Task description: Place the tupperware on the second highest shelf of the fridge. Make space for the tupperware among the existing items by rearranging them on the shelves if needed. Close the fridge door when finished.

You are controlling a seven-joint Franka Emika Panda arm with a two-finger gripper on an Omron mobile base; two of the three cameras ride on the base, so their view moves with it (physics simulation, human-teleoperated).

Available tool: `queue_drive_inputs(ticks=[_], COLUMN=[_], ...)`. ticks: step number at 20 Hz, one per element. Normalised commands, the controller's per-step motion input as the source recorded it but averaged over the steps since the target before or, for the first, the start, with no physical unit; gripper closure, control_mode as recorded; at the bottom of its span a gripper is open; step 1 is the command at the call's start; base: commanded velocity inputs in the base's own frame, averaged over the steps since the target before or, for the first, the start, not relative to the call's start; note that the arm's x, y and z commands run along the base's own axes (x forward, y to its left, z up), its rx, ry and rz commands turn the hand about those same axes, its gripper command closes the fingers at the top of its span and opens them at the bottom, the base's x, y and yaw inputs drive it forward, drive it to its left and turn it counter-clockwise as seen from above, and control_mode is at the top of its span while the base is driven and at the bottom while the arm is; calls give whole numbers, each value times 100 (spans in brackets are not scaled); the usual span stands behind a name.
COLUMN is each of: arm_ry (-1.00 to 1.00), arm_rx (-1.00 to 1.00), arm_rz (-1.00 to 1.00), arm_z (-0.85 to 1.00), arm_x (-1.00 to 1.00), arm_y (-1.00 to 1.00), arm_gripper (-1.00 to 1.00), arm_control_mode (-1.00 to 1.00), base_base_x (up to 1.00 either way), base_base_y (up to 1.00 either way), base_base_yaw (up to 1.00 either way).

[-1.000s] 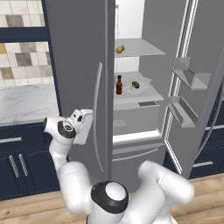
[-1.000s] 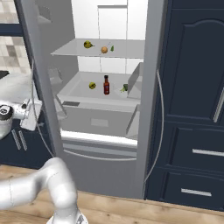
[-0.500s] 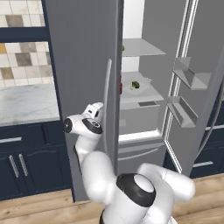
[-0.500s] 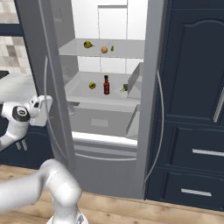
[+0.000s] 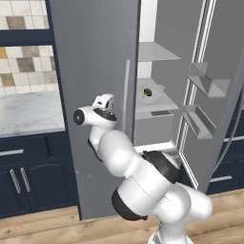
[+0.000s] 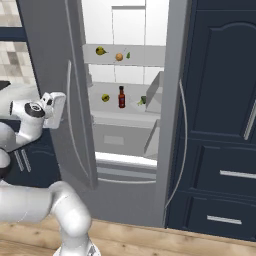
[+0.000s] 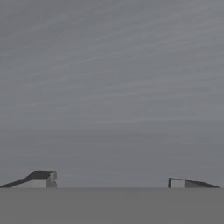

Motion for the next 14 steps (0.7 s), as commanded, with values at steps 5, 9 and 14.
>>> queue_drive_inputs(ticks=[5,9,14], arm_ry=[0,0,0], arm_rx=[0,0,0], arm_rz=[4,0,2], arm_z=[3,0,0], arm_x=[78,74,74], arm_y=[-34,-54,-28], arm_gripper=[-100,-100,-100], arm_control_mode=[-100,-100,-100], base_base_x=[0,0,0], base_base_y=[0,0,0], base_base_yaw=[0,0,0])
